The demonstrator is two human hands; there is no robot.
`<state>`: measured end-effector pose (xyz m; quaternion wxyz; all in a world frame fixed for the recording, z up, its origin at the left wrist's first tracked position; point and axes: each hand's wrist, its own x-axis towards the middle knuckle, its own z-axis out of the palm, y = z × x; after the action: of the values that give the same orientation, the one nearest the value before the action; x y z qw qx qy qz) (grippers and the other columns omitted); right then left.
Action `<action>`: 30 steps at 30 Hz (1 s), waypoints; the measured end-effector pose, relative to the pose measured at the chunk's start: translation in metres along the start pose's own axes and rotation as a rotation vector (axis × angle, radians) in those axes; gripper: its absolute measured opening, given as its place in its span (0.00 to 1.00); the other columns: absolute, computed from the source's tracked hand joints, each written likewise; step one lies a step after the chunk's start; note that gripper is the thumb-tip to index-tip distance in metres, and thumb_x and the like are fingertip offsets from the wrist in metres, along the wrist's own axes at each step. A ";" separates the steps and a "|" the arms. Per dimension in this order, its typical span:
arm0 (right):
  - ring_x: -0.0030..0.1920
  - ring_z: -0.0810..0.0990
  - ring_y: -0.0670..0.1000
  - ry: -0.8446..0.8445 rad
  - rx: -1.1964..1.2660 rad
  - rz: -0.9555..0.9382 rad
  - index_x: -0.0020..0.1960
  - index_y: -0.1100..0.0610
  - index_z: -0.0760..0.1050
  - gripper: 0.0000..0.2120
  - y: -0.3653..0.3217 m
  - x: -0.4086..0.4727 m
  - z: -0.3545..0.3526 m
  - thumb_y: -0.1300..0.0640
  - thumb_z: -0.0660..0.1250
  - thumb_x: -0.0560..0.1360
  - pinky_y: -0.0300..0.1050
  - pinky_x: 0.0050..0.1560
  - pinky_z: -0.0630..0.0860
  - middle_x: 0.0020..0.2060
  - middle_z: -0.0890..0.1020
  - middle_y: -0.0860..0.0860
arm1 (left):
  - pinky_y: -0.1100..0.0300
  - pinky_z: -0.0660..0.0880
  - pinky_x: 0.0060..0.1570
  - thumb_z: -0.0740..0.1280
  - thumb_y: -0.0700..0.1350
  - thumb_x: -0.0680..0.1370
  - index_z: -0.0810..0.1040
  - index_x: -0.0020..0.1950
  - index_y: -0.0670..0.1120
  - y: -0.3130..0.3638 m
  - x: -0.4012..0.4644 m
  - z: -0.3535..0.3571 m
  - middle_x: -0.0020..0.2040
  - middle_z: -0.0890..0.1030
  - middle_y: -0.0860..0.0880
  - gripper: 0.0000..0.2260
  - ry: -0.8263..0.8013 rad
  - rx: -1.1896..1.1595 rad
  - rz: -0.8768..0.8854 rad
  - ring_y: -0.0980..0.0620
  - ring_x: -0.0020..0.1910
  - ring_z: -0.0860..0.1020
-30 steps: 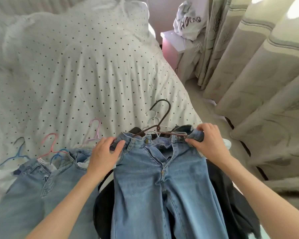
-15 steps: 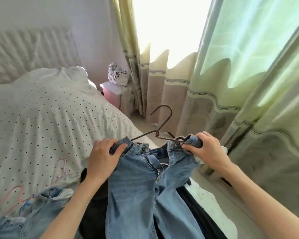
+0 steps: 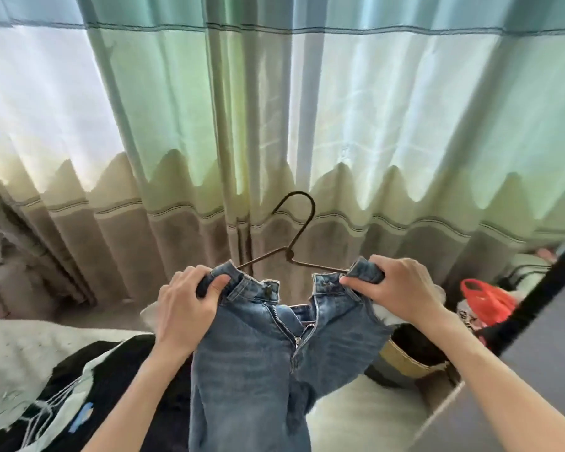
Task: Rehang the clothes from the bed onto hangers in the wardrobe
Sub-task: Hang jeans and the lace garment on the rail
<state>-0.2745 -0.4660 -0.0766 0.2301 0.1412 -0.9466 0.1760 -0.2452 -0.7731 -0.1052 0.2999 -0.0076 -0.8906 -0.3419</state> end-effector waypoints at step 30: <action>0.22 0.63 0.46 0.480 -0.721 0.897 0.30 0.52 0.62 0.27 0.245 -0.414 -0.329 0.28 0.56 0.66 0.34 0.23 0.54 0.21 0.60 0.43 | 0.60 0.61 0.34 0.63 0.52 0.77 0.74 0.39 0.44 0.493 -0.198 0.318 0.34 0.76 0.50 0.13 -0.826 -0.645 0.545 0.47 0.41 0.72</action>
<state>0.1212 -0.0378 -0.0693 0.3734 -0.4004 -0.8354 -0.0481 -0.1433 -0.1628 -0.1007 -0.0122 -0.4593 -0.7506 -0.4748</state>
